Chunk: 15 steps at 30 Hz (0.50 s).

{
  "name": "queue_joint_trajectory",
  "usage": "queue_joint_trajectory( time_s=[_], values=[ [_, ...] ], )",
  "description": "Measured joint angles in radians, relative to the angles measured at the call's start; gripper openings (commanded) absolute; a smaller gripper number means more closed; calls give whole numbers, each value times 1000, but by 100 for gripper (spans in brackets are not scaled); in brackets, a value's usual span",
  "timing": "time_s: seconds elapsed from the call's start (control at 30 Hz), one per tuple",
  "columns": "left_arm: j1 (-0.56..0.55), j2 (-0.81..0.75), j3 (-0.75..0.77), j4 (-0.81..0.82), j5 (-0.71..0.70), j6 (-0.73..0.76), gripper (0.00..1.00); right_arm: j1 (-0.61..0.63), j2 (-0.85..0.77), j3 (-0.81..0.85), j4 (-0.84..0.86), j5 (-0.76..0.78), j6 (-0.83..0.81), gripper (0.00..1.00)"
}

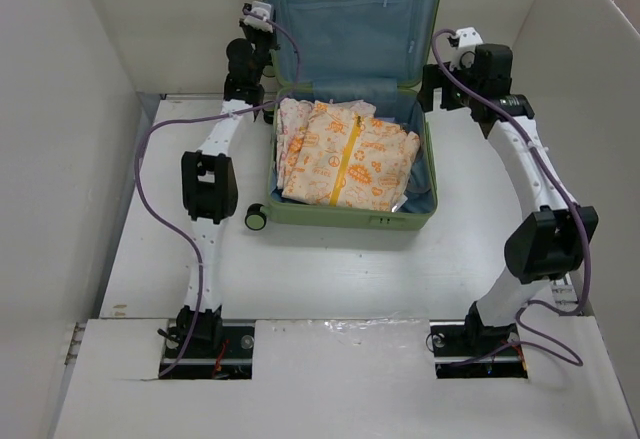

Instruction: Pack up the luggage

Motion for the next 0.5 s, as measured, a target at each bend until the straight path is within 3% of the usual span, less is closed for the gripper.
queue_joint_trajectory(
  time_s=[0.13,0.17,0.2,0.27,0.33,0.43,0.5],
  values=[
    [20,-3,-22,-3,105,-15,0,-5,-35,0,-3,21,-18,100],
    [20,-3,-27,-6,120,-18,12,-6,-38,-1,-3,23,-20,100],
    [19,-3,-29,-7,125,-18,40,-6,-40,-2,-3,24,-22,100],
    [18,-4,-30,-17,136,-37,58,-6,-40,-13,2,24,-25,100],
    [10,-4,-29,-24,148,-55,67,-6,-40,-32,5,23,-26,100],
    [7,-3,-27,-36,163,-90,67,-6,-40,-53,0,21,-26,100],
    [12,-3,-16,-55,173,-112,56,-6,-39,-54,-2,20,-26,100]
  ],
)
